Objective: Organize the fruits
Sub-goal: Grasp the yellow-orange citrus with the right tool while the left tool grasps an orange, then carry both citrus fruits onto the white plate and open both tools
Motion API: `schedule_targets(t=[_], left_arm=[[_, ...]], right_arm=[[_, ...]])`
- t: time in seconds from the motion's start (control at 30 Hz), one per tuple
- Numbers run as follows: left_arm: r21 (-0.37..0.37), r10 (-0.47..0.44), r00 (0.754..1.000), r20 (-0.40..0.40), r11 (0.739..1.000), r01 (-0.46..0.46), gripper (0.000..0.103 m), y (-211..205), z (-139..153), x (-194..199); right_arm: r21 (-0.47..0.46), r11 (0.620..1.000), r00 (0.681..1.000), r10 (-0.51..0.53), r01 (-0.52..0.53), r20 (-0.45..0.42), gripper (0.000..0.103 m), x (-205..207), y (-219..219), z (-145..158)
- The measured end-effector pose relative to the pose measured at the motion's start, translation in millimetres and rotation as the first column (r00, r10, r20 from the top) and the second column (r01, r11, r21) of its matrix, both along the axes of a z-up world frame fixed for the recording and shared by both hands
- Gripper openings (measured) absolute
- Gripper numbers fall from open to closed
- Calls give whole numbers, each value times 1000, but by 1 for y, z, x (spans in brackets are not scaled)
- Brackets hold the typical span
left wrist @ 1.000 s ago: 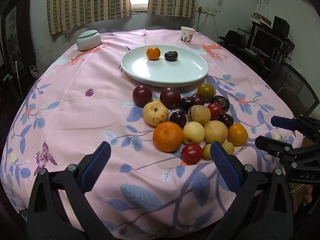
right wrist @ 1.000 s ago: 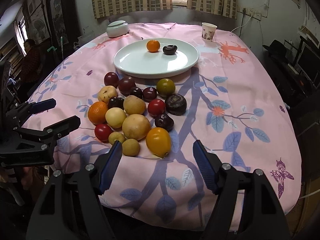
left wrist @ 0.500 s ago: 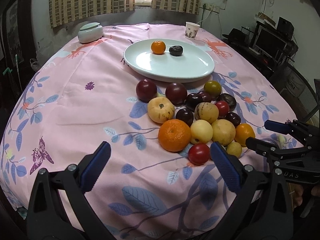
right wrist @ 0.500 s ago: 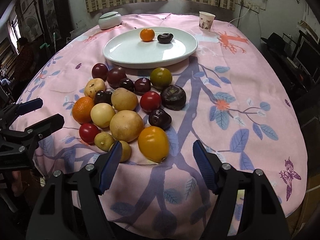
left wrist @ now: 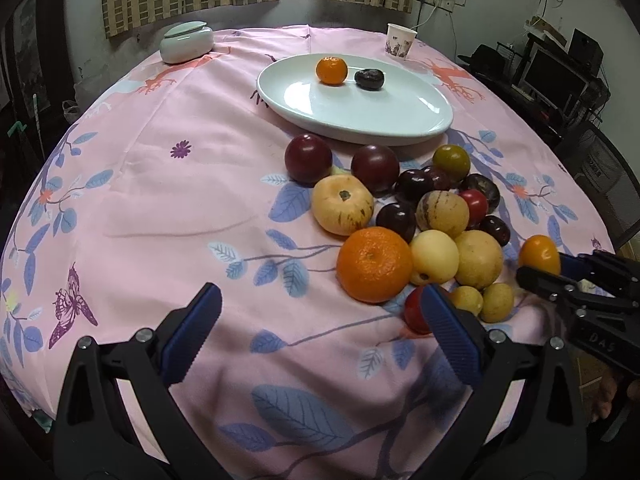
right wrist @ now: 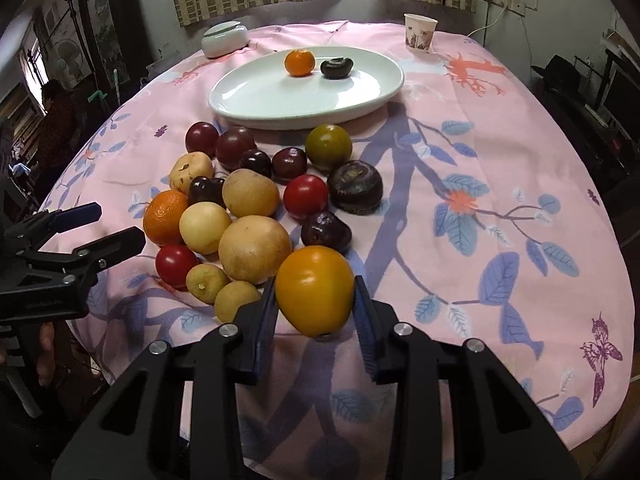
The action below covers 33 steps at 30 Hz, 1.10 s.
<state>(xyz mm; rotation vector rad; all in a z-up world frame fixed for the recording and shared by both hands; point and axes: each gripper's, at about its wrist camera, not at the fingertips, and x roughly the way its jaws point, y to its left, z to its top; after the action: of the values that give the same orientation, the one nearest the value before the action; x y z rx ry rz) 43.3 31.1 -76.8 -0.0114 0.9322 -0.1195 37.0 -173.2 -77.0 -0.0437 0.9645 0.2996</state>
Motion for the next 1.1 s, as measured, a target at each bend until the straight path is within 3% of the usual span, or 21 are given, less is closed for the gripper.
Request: schedule_targets(t=[0.17, 0.27, 0.3, 0.33, 0.37, 0.4, 0.47, 0.6, 1.1], left_arm=[[39, -14, 999, -43, 999, 16, 101, -4, -18, 12], [-15, -32, 998, -52, 999, 31, 96, -9, -26, 26], [-20, -32, 999, -40, 999, 31, 91, -12, -25, 26], [-26, -44, 999, -32, 999, 43, 77, -16, -23, 27], [-35, -66, 997, -30, 997, 65, 54, -20, -21, 27], [-45, -87, 996, -31, 995, 86, 46, -24, -20, 28], [-28, -80, 997, -22, 996, 80, 44, -28, -19, 26], [-83, -73, 997, -38, 994, 70, 44, -21, -14, 19], [-82, -76, 997, 33, 994, 78, 44, -13, 19, -5]], right_arm=[[37, 999, 999, -30, 31, -28, 37, 3, -14, -2], [67, 998, 999, -17, 20, -43, 37, 4, -14, -3], [78, 997, 999, -11, 15, -46, 37, 3, -14, -3], [87, 996, 999, -7, 11, -47, 37, 2, -13, -2], [94, 996, 999, -7, 11, -45, 37, 1, -13, 0], [94, 995, 999, -10, 14, -43, 37, 0, -14, 1], [89, 996, 999, -22, 25, -34, 37, 0, -16, 2], [76, 997, 1000, -20, 22, -23, 37, -2, -16, 4], [71, 997, 1000, 9, -10, 17, 37, -10, 1, 17]])
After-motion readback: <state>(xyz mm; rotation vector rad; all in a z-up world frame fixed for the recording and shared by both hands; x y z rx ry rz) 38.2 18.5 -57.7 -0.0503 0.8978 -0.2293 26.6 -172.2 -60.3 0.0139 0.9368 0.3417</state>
